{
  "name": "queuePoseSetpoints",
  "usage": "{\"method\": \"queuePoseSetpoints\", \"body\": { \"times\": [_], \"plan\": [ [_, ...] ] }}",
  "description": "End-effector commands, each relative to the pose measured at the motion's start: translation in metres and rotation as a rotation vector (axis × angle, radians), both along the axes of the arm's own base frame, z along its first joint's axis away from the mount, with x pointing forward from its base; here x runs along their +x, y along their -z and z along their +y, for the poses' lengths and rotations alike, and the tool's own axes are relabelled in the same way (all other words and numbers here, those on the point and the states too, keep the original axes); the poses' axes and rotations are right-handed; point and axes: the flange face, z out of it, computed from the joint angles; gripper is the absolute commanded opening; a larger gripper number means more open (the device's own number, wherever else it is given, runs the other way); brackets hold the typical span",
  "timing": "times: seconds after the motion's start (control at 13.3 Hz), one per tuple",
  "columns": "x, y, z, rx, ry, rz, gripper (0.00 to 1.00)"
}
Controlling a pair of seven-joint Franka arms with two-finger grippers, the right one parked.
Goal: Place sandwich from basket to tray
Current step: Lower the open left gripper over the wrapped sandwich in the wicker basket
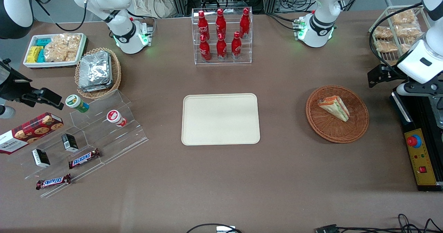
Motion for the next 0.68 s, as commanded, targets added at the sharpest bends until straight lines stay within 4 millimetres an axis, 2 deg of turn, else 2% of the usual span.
{"method": "queuePoseSetpoints", "body": {
  "times": [0.0, 0.23, 0.38, 0.6],
  "plan": [
    [-0.009, -0.004, 0.003, -0.012, 0.001, 0.020, 1.00],
    [-0.009, 0.002, 0.009, -0.013, -0.007, 0.052, 1.00],
    [-0.006, 0.014, 0.011, -0.010, -0.024, 0.074, 1.00],
    [-0.005, 0.053, 0.011, 0.015, -0.177, 0.102, 1.00]
  ]
}}
